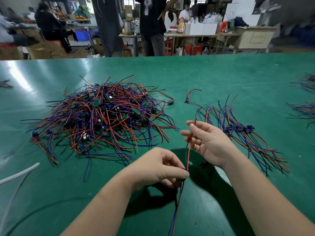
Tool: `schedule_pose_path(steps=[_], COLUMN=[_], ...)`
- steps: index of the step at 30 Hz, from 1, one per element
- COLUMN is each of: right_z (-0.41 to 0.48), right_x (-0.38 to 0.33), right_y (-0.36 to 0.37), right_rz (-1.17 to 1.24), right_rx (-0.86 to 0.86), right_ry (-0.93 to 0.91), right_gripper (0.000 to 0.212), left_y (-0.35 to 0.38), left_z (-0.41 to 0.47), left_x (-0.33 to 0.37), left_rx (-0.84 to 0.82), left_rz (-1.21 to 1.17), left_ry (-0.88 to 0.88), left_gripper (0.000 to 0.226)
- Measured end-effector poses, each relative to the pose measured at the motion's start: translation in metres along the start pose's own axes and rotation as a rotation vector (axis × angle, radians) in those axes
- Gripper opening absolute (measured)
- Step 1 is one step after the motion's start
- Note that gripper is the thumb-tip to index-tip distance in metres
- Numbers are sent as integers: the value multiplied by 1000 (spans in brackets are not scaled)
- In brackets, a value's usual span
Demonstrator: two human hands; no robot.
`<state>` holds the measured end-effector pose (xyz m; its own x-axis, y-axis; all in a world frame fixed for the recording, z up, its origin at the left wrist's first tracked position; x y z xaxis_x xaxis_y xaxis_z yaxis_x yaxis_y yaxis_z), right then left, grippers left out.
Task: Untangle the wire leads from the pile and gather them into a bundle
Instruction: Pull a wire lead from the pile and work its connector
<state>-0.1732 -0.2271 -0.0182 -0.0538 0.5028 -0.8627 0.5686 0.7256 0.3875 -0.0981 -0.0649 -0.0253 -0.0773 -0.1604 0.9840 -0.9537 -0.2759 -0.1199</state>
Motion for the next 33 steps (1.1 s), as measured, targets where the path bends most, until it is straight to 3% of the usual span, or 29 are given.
schedule_pose_path(steps=[4, 13, 20, 24, 30, 33], right_z=[-4, -4, 0, 2, 2, 1], right_x=[1, 1, 7, 4, 3, 1], right_y=[2, 0, 1, -2, -8, -11], right_rz=[-104, -145, -178, -196, -173, -242], right_rx=[-93, 154, 175, 204, 274, 350], right_ry=[30, -18, -33, -140, -168, -194], right_gripper=[19, 24, 25, 24, 38, 37], left_y=[-3, -15, -22, -21, -22, -20], left_z=[0, -6, -9, -10, -9, -6], left_x=[0, 7, 6, 3, 1, -1], left_rx=[32, -48, -101, -159, -152, -46], left_rz=[-51, -7, 22, 76, 86, 86], left_ry=[16, 6, -33, -70, -94, -85], left_gripper=[11, 19, 20, 20, 18, 17])
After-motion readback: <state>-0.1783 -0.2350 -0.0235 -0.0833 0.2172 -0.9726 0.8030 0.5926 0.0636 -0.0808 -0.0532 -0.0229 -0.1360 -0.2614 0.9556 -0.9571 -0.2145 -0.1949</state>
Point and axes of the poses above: each hand's wrist, its own z-axis towards the middle knuckle, its own y-axis out of the palm, x = y × z, the point moved 1 cm from there along z, towards the middle knuckle, and after that the axes turned 8 degrees about y, right-handed, at the moved point
